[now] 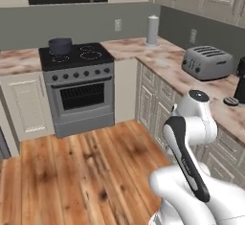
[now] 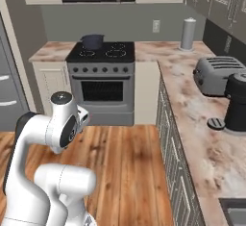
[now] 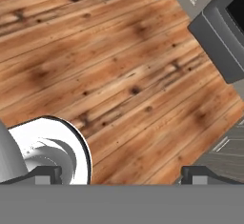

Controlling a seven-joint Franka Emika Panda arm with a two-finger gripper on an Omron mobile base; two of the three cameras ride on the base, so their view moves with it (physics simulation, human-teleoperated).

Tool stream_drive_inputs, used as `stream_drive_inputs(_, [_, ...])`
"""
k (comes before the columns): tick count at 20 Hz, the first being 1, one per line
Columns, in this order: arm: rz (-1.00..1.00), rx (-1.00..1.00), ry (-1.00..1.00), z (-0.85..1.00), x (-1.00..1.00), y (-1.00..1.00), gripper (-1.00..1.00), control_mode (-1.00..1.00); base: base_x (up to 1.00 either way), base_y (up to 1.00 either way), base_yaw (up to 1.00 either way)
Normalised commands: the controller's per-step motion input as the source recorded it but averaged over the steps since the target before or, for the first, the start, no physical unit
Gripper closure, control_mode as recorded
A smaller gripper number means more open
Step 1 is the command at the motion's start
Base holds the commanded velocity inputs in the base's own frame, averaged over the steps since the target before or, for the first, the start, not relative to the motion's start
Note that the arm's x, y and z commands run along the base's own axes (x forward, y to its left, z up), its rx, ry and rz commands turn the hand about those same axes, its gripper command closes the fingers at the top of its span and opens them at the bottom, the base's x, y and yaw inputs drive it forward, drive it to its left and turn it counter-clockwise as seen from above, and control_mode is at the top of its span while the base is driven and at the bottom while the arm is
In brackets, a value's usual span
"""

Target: Move the pot and pan from the stove into the sink.

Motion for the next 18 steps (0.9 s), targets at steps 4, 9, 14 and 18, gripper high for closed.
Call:
stream_drive_inputs(4, [0.00,0.00,0.00,0.00,0.00,0.00,-1.00,1.00,1.00,0.38,0.00])
stream_drive_inputs(9, [0.00,0.00,0.00,0.00,0.00,0.00,-1.00,1.00,1.00,0.39,0.00])
stream_drive_inputs(14, [0.00,0.00,0.00,0.00,0.00,0.00,-1.00,1.00,1.00,0.43,0.00])
stream_drive_inputs(18, [0.00,0.00,0.00,0.00,0.00,0.00,-1.00,1.00,1.00,0.45,0.00])
